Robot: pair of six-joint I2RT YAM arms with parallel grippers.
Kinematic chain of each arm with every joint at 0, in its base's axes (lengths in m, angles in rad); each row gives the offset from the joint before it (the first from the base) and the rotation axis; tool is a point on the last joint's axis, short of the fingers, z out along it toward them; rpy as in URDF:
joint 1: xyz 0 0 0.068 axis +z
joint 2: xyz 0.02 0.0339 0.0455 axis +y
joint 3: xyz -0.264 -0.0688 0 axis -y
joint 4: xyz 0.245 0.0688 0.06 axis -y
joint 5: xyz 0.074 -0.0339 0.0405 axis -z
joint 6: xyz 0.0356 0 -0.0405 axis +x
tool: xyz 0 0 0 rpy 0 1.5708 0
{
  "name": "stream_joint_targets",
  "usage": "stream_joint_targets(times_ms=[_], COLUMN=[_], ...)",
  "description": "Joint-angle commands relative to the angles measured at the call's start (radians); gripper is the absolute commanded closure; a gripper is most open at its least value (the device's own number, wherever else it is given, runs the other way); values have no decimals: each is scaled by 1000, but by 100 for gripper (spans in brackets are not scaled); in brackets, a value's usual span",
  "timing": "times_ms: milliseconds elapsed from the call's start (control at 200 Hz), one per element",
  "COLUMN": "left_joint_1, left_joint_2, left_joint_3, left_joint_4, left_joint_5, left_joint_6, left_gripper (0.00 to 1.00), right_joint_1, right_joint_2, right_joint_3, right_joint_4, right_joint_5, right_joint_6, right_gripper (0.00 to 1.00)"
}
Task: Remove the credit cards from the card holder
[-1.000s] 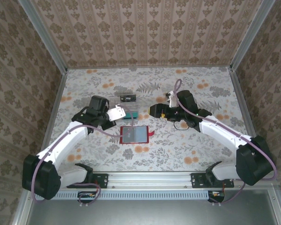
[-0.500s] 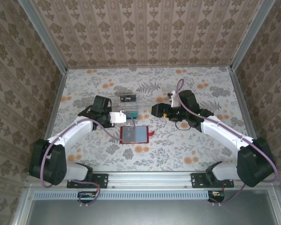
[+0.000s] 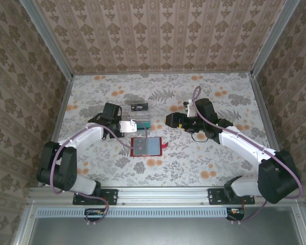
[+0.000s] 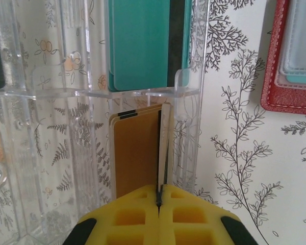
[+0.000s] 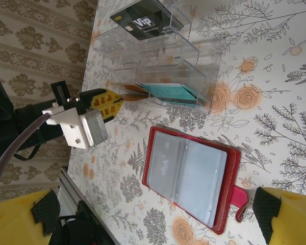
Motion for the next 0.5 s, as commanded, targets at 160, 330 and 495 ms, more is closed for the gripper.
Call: stream_joint_targets(times_ms=[160,330,495], left_joint_1=[16,16,18], left_joint_2=[43,43,45], left_joint_3=[53,52,60], left_joint_4=[19,27,26], left_joint_5=[5,7,0], left_joint_6=[-17,-22,-31], left_gripper=[88,87,69], right_joint_1=[-9,-11,-12], right_joint_2=[17,24,35], right_joint_3=[5,5,5], right_joint_4=[5,10,22], right_joint_5=[-6,-8,-19], right_joint_6=[-13,-11,-3], right_gripper=[0,0,0])
